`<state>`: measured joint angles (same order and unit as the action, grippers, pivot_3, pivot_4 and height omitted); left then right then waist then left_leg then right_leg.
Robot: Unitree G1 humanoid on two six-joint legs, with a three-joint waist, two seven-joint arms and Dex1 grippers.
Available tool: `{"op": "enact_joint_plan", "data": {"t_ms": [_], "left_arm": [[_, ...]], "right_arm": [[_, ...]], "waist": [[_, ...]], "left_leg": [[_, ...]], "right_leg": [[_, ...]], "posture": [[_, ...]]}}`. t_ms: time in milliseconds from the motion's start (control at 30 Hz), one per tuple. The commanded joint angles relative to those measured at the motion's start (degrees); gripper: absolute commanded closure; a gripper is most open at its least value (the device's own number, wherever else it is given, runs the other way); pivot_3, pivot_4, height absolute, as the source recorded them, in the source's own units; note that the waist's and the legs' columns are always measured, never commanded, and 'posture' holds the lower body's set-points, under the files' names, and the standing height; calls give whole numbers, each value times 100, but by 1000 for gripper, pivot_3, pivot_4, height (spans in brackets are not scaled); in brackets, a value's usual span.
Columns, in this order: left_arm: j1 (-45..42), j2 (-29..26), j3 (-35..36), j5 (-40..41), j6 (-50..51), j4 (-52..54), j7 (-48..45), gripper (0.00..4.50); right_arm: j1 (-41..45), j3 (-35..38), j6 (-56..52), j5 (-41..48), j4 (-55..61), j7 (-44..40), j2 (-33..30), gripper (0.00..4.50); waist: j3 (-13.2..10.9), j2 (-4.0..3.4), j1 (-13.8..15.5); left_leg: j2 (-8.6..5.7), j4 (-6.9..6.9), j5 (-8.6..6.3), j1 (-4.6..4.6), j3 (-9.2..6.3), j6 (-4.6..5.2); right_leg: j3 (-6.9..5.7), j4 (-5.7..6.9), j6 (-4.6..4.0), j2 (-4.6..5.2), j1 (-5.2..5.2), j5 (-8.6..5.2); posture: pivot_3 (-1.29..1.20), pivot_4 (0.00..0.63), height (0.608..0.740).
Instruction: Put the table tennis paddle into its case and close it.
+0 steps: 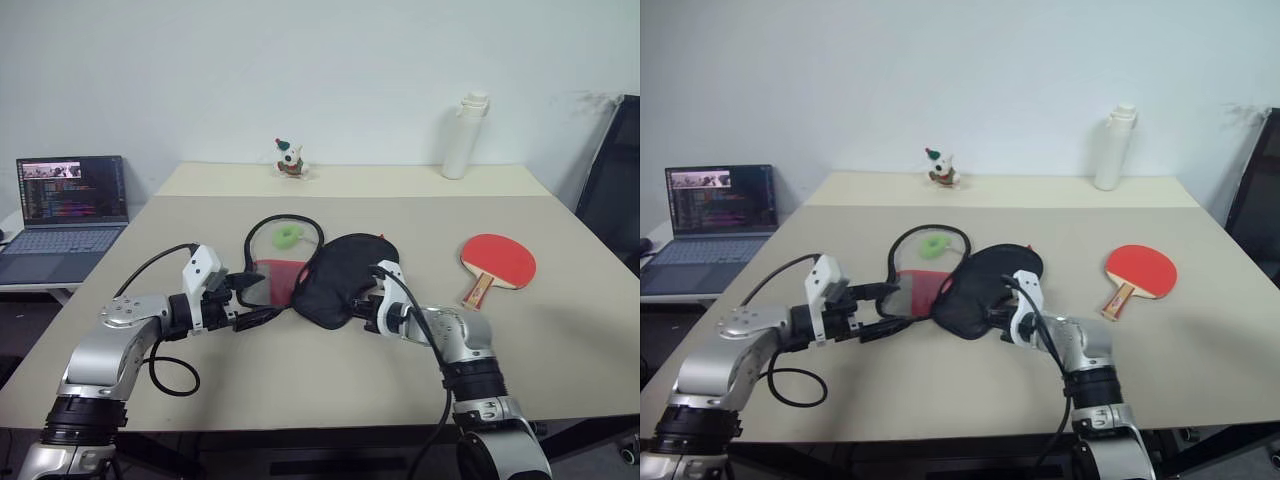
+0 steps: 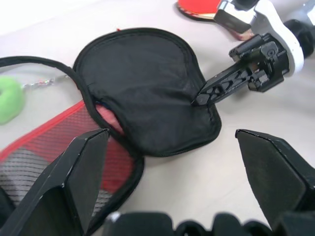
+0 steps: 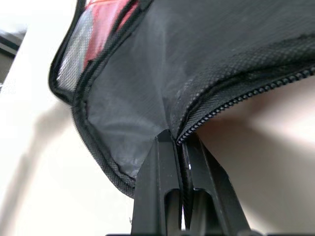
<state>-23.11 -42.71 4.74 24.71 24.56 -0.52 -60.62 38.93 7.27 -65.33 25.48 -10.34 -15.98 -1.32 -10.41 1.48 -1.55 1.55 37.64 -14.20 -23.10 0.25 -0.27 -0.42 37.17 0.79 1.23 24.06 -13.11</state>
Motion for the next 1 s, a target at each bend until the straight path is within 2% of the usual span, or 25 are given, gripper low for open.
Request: {"op": "enact_joint_plan", "data": {"t_ms": [33, 133, 233, 433, 733, 967, 1000], "left_arm": [[-136, 80, -73, 62, -26, 355, -7, 0], [-231, 219, -250, 50, -18, 470, -29, 0], [-286, 275, -356, 13, -33, 466, -48, 0], [-395, 409, -544, -49, -88, 427, -28, 0], [-378, 515, -618, -121, -119, 464, 61, 0], [-342, 508, -605, -156, -156, 454, 76, 0], [-350, 509, -613, -162, -162, 444, 73, 0]], "right_arm": [[-69, 92, -514, 226, 535, -179, -464, 4490], [15, 10, -764, 257, 526, -556, -1223, 4490], [220, -196, -710, 248, 266, -905, -1715, 4490], [766, -1027, -147, -127, -668, -1875, -2623, 4490], [1773, -1784, 1272, -1069, -2529, -2803, -2874, 4490], [2044, -1745, 1903, -1462, -3277, -3003, -2816, 4490], [2056, -1714, 1977, -1506, -3333, -2973, -2819, 4301]], "waist": [[-1, -1, -6], [-2, -3, 23], [-2, -4, 2], [-3, -6, -30], [-4, -5, -20], [-4, -5, -13], [-4, -5, -13]], "left_leg": [[1, 0, 0, 0, 1, 0], [-2, 0, 0, 0, -2, 0], [-4, 1, 0, -1, 5, 0], [3, 0, -1, 4, 12, 2], [2, 0, -1, 2, 29, 2], [2, 0, -1, 1, 29, 2], [2, 0, -1, 1, 29, 2]], "right_leg": [[0, 1, 0, -2, 1, 0], [-2, -1, 5, -4, -1, -4], [4, -6, 14, -4, -2, -9], [13, -2, 26, -18, 1, -17], [19, -5, 26, -17, 3, -17], [20, -4, 0, -15, 3, -2], [20, -4, 0, -15, 3, -2]], "posture": [[0, 150, 740], [0, 150, 740], [0, 150, 740], [0, 150, 740], [0, 150, 740], [0, 150, 740], [0, 150, 740]]}}
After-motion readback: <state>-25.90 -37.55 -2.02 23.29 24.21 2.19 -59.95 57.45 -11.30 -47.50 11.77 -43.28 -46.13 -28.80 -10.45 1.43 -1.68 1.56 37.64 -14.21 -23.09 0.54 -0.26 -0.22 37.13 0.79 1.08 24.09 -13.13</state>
